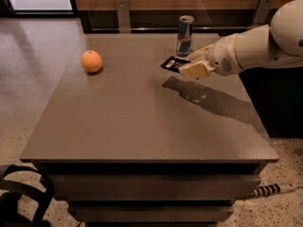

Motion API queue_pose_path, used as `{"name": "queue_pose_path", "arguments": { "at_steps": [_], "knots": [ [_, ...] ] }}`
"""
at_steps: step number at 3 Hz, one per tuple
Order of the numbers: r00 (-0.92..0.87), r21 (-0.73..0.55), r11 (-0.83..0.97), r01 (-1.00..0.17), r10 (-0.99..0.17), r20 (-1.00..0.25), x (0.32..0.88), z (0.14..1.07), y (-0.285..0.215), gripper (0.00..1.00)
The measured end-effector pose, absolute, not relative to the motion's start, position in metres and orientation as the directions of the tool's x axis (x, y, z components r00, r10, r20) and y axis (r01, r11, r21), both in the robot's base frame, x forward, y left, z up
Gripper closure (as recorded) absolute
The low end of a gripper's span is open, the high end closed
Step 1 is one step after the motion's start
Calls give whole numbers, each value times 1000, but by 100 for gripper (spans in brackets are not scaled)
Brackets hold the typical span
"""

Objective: Move rxbar chocolate near orange

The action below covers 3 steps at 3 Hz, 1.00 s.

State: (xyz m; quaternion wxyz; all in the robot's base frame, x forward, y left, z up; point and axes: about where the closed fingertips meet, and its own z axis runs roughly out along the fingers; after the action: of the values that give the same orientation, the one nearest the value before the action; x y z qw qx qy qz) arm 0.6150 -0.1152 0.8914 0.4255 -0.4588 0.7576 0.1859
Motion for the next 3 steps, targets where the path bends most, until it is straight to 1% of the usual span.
{"name": "queue_pose_path", "arguments": {
  "at_steps": [1, 3],
  "knots": [
    [-211, -141, 482, -865, -604, -769, 598, 898, -66, 100],
    [-209, -171, 441, -881, -687, -695, 615, 901, -15, 100]
  ]
}}
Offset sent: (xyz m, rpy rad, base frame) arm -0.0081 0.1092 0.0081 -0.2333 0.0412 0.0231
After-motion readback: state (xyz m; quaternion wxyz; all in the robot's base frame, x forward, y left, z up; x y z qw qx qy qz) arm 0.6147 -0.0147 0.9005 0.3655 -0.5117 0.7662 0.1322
